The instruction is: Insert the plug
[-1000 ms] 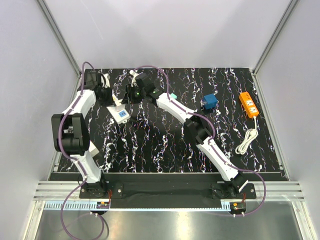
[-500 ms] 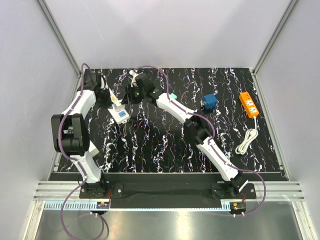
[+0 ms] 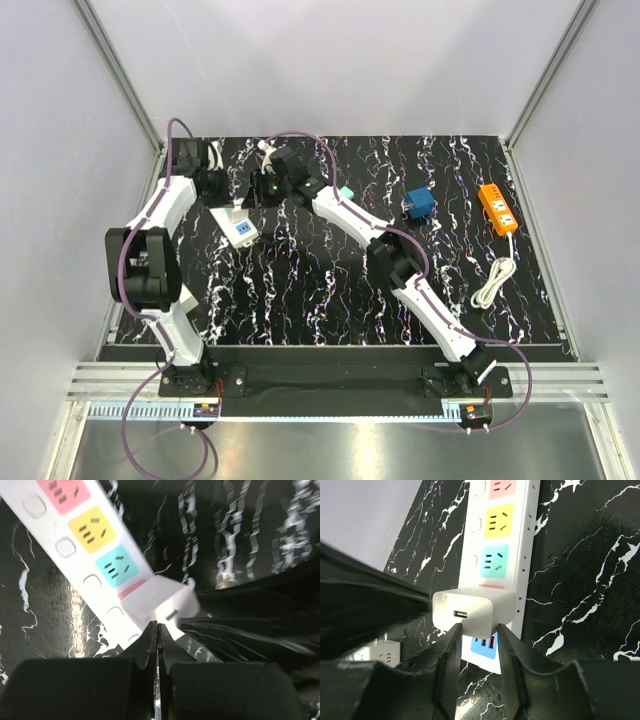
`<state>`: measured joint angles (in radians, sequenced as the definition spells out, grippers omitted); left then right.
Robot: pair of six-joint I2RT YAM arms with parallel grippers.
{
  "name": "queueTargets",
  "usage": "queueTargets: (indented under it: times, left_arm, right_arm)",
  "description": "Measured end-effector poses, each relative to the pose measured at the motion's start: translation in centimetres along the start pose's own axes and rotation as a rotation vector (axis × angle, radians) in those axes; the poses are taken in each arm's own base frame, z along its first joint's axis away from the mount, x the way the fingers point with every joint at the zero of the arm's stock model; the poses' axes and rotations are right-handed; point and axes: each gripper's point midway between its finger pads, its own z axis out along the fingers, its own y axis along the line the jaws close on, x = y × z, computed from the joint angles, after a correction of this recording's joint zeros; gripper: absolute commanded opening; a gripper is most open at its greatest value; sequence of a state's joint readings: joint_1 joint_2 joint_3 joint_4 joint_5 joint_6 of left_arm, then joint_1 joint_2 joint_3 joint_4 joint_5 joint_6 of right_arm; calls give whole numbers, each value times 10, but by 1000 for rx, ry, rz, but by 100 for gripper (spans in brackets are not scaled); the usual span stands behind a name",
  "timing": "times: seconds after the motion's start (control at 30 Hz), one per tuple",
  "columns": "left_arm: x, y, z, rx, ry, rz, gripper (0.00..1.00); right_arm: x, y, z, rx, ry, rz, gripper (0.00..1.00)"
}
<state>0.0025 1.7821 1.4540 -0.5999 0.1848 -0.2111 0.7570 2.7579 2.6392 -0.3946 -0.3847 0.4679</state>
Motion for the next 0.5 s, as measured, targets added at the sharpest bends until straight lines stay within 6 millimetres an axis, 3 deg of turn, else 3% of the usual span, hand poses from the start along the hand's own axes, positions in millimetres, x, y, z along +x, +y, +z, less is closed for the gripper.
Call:
queueTargets:
  times: [0.1, 0.3, 0.5]
  left_arm:
    - [14, 10, 19, -25, 36, -12, 0]
    - [6, 18, 21, -76, 0, -12, 0]
    - [5, 19, 21, -81, -5, -8, 2]
  right_arm:
    - [3, -2, 1, 5, 8, 2, 41]
    - [29, -13, 8, 37, 75, 19, 42]
    - [34, -13, 8, 41, 90, 13, 44]
